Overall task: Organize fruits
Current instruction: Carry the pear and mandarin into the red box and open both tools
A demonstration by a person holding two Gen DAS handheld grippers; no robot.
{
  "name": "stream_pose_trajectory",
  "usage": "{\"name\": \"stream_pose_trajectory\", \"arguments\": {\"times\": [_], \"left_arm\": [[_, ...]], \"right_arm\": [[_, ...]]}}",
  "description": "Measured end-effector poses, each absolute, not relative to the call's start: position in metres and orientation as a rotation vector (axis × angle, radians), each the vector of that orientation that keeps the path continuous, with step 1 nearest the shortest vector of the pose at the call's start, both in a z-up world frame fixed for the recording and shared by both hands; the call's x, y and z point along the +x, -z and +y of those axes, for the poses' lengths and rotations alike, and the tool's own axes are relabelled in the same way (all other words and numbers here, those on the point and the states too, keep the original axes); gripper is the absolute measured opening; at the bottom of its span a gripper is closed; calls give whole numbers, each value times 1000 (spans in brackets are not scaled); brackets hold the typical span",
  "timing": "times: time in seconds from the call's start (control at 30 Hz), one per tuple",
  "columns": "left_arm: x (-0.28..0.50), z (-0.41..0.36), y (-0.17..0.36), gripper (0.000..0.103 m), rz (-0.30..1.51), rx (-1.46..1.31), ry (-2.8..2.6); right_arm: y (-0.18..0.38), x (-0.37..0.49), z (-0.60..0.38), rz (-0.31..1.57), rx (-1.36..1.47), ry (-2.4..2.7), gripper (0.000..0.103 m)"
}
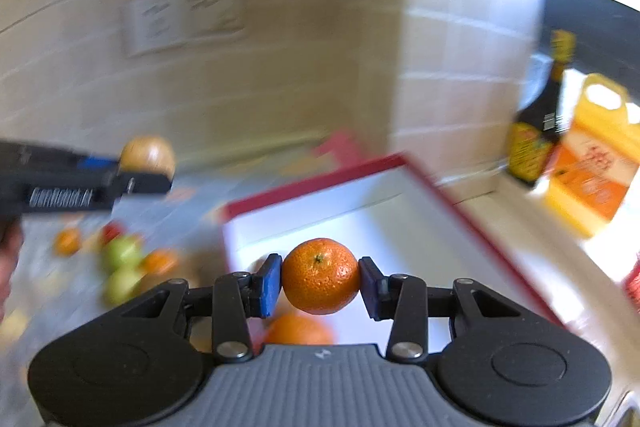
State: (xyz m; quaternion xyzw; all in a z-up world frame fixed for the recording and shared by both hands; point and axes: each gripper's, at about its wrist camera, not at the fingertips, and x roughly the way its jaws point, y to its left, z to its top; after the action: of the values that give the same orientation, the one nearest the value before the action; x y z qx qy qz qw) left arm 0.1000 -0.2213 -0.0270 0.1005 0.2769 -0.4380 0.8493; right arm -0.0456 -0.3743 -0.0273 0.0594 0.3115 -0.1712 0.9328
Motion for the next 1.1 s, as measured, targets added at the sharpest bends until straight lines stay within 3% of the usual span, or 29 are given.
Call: {"name": "stream_pose_trajectory", "arguments": {"times": [0.37, 0.93, 1.03, 1.1], "left_arm": [[117, -328, 79, 48, 740, 286, 1011], [130, -351, 109, 48, 855, 332, 997], [129, -353, 112, 50, 870, 339, 998], [128, -353, 113, 59, 865, 342, 992]], "right_arm": [[63, -1, -454, 646, 264, 466, 43], [101, 18, -464, 761, 331, 505, 44], [103, 19, -464, 770, 327, 506, 44], [106, 21, -464, 786, 328, 504, 44]]}}
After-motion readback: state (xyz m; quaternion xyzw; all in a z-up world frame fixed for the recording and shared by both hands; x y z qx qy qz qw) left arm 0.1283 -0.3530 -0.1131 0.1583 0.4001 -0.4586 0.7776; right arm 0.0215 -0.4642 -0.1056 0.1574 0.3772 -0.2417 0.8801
